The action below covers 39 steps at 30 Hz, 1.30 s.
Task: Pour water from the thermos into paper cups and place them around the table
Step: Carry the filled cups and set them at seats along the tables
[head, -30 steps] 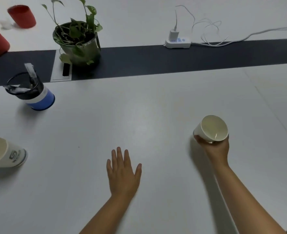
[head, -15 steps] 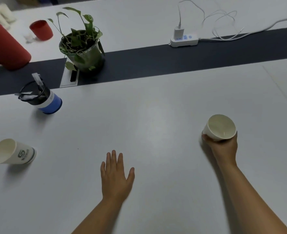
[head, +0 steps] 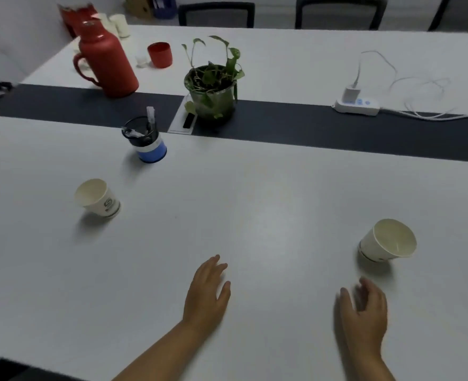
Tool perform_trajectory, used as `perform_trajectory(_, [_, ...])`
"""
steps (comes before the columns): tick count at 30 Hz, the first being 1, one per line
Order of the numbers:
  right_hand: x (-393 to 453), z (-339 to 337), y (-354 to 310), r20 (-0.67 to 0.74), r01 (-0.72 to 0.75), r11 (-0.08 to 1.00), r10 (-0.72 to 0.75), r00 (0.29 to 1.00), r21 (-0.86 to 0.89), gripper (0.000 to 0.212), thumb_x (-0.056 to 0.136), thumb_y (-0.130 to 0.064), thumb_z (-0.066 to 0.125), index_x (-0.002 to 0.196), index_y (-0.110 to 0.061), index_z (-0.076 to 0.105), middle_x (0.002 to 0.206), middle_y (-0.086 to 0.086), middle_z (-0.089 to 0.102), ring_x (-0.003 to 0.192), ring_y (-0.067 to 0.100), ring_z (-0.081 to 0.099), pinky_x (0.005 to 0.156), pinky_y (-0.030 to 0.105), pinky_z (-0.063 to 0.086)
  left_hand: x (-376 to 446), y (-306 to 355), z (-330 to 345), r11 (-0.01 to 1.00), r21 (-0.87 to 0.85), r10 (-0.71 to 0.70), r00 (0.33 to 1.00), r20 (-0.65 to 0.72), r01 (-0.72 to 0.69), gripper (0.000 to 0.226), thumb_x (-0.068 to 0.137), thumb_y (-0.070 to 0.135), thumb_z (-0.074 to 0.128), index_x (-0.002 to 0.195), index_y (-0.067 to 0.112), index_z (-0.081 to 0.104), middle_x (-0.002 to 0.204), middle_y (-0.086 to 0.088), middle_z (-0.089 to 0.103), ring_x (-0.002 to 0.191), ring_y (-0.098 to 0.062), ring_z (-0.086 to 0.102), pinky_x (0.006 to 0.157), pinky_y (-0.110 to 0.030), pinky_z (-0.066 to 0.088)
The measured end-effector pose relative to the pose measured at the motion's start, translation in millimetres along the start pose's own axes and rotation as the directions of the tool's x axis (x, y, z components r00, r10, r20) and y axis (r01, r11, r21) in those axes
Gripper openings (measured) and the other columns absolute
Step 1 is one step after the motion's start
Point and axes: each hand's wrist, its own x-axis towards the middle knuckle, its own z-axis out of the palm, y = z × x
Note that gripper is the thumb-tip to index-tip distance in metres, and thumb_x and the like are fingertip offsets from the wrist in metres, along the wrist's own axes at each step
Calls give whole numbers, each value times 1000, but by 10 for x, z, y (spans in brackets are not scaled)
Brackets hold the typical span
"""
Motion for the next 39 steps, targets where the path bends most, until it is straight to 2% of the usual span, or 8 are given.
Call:
perform_trajectory(4, [-713, 433, -179, 437, 297, 955, -265, 860, -4, 44, 80, -60, 45, 104, -24, 55, 106, -7, 54, 101, 18, 54, 85, 3, 31, -642, -55, -476, 954, -280, -145, 980, -134, 103, 28, 84, 27, 48, 106, 43, 45, 120, 26, 41, 104, 15, 46, 85, 4, 32])
perform_trajectory(9, [-1631, 960, -628, 753, 483, 845, -467, 463, 228, 33, 75, -54, 50, 107, -62, 41, 120, -40, 42, 110, -17, 42, 91, -1, 30, -1734, -364, -1169, 864, -478, -347, 877, -333, 160, 39, 70, 38, 55, 101, 62, 53, 104, 12, 61, 94, 9, 56, 76, -1, 41])
perform_trajectory(20, [-4383, 1493, -1000, 859, 463, 737, -496, -124, 492, 38, 81, -59, 46, 112, -37, 49, 119, -22, 50, 109, -3, 52, 91, 9, 40, -4632, -1680, -1833, 679, -693, -732, 295, -615, 243, 39, 58, 86, 45, 93, 71, 49, 95, 46, 57, 89, 17, 57, 75, 1, 43])
perform_trajectory(26, [-5448, 1901, -746, 917, 504, 776, -245, -315, 380, 52, 73, -44, 65, 104, -73, 35, 115, -23, 53, 106, -17, 46, 85, -2, 35, -5544, -2289, -1973, 546, -824, -833, -8, -554, 153, 43, 45, 88, 52, 83, 67, 56, 83, 43, 61, 83, 21, 57, 74, 5, 40])
perform_trajectory(32, [-5893, 2700, -919, 960, 515, 819, -144, -242, 253, 62, 72, -9, 70, 87, -66, 54, 102, -19, 61, 99, -21, 48, 84, 3, 41, -5615, -3113, -2486, 472, -866, -877, -5, -480, 164, 51, 68, 26, 67, 78, 74, 51, 77, 50, 57, 79, 25, 55, 71, 7, 38])
perform_trajectory(34, [-6097, 3103, -1049, 957, 524, 808, -158, -244, 267, 56, 75, -7, 69, 93, -57, 51, 105, -19, 57, 98, -19, 50, 82, 2, 40, -5483, -3463, -2826, 458, -873, -888, 36, -459, 170, 36, 66, 48, 70, 84, 72, 51, 84, 49, 57, 86, 25, 54, 74, 6, 38])
perform_trajectory(36, [-6371, 3535, -1256, 953, 498, 817, -202, -227, 292, 41, 73, -26, 69, 98, -47, 44, 103, -21, 58, 101, -11, 52, 82, 1, 39, -5309, -3868, -3202, 481, -857, -876, 66, -477, 185, 28, 66, 57, 67, 91, 63, 57, 92, 39, 63, 95, 17, 56, 78, 6, 38])
perform_trajectory(39, [-6837, 4256, -1682, 935, 450, 823, -262, -240, 346, 60, 50, -73, 58, 100, -42, 46, 108, -18, 56, 102, -17, 48, 78, -3, 37, -5033, -4526, -3854, 544, -812, -839, 106, -534, 213, 39, 82, 10, 64, 104, 40, 56, 109, 10, 64, 95, 21, 54, 81, 5, 37])
